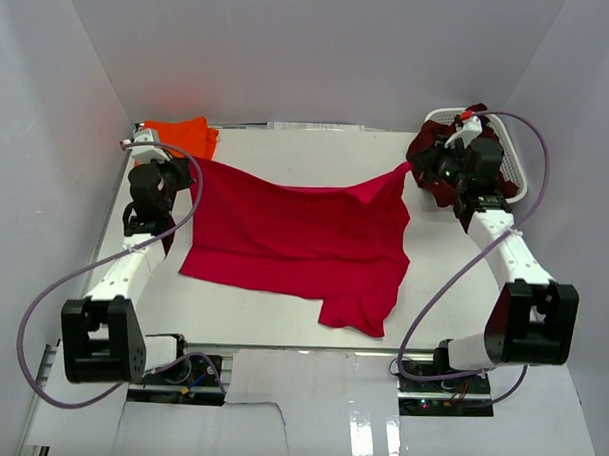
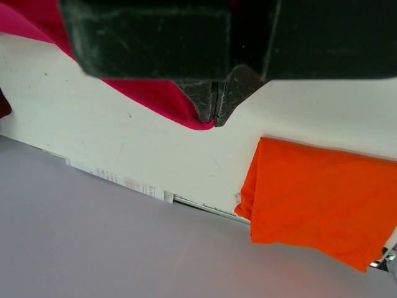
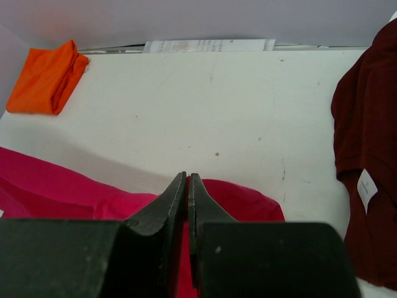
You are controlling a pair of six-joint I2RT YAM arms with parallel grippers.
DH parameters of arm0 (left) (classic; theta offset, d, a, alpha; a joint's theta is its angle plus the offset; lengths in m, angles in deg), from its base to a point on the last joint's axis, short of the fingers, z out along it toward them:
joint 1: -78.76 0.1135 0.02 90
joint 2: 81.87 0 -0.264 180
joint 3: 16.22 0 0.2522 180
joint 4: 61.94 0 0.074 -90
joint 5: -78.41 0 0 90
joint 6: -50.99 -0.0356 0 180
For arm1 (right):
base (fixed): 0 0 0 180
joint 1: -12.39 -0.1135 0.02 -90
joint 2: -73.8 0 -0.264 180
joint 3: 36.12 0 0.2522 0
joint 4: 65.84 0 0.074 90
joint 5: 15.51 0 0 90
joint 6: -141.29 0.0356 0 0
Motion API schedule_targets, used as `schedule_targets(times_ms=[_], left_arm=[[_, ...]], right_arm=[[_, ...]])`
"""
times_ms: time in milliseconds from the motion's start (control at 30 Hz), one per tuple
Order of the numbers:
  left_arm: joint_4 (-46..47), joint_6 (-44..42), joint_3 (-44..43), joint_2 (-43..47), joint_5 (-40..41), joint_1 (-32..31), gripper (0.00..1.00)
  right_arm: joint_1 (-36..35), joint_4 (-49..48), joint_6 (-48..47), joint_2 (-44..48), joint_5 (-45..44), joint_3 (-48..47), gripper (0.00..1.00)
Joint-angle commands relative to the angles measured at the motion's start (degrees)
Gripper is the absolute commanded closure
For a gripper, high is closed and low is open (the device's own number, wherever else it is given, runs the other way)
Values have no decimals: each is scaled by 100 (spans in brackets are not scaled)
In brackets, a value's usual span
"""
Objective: Fold and stack the t-shirts
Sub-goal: Flatten out the tshirt
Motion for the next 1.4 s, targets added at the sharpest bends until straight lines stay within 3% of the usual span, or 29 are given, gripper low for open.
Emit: schedule_targets(times_ms=[0, 400, 733, 1067, 1367], left_arm=[[632, 51, -387, -536, -184, -66, 100], [933, -159, -1949, -2785, -245, -391, 100], [968, -124, -2873, -4016, -377, -391, 100], [1003, -115, -3516, -4852, -456, -391, 100], [1012, -221, -3472, -4967, -307, -391, 100]], right_arm=[[-64, -214, -192, -490, -120, -791, 92], [-143, -11, -694, -2510, -445, -2180, 92], [-152, 95, -764, -3997, -691, -3587, 92], [-117, 138, -729, -4999, -1297, -4616, 92], [-116, -11, -667, -5149, -1877, -4757, 92]])
